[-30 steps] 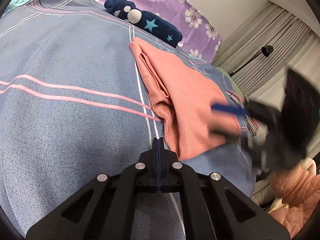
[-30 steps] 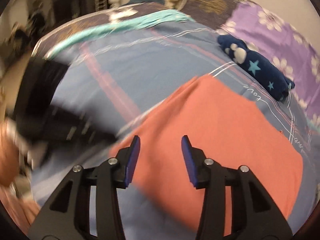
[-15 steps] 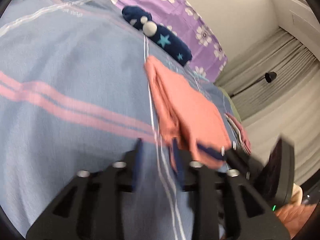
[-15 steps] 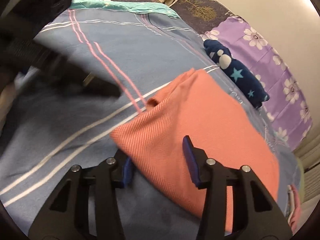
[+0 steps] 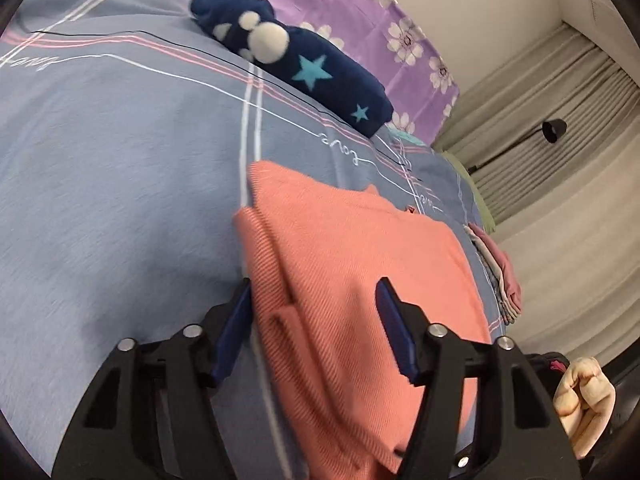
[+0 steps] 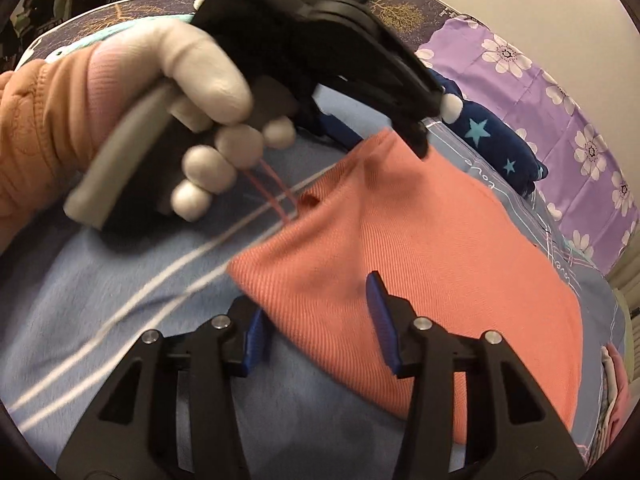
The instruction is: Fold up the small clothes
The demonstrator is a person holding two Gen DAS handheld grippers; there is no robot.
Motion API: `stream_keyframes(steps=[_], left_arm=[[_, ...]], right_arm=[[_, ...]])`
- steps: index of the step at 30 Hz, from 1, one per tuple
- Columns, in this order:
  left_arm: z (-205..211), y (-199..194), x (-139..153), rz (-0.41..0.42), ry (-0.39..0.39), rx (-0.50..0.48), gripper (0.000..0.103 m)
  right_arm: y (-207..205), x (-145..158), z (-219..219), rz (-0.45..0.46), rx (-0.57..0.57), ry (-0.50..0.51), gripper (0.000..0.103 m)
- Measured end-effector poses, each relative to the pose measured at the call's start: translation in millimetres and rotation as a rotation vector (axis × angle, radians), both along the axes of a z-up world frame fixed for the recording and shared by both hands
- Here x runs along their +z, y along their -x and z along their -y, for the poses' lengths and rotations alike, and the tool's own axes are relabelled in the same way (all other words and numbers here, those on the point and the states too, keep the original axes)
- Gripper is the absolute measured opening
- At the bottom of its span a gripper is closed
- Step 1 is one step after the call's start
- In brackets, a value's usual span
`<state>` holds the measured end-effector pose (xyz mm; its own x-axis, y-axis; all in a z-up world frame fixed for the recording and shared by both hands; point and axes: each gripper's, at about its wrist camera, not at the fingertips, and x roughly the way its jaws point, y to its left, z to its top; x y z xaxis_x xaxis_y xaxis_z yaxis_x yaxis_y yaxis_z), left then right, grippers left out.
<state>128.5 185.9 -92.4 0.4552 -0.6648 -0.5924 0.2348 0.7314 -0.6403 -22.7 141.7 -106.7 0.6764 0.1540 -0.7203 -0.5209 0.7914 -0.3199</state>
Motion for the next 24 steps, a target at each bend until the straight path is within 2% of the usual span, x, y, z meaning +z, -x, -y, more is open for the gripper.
stream_keyframes(steps=[1,2,3,4,5,8,12,16,19,24], left_arm=[[2.2,-3.1,-2.3,-0.021,-0.001,-0.002,0.035],[2.9,-5.3,-3.7,-0.034,-0.004,0.005,0.022],[1.2,-6.6,-5.3,-0.047,0.012,0.014,0.021],[-1.1,-6.4,-4.6,-0.047,0.032,0.021,0.015],[-2.7,-5.5,-1.9,-0.043,0.040,0.030,0.013],[-0.4,-1.1,11.9,-0.010,0.011,0.050,0.011],[19.0,3.1,46.2,0.063,-0.048,0.042,0.010],[46.7,6.8,80.9,0.123,-0.058,0.008,0.010],[70.0,5.4,100.3,0.144,-0.061,-0.016,0.010],[123.6,-2.6,120.9,0.169,-0.083,-0.052,0.010]], right_arm=[[-1.5,0.5,-1.3,0.004,0.000,-0.006,0.039],[-2.1,1.3,-1.2,0.002,0.009,-0.019,0.031],[-1.3,2.4,-0.7,0.010,0.006,-0.023,0.015],[-0.7,5.5,2.7,0.020,-0.001,-0.042,0.009],[-1.0,10.3,8.9,0.017,-0.005,-0.083,0.006],[-3.6,24.8,29.6,0.000,-0.036,-0.201,0.005],[-2.3,49.8,60.8,0.016,-0.064,-0.330,0.005],[-1.5,70.0,103.8,-0.019,-0.064,-0.469,0.005],[-5.7,79.0,152.3,-0.083,-0.104,-0.612,0.005],[-3.8,84.0,225.0,-0.095,-0.185,-0.767,0.005]])
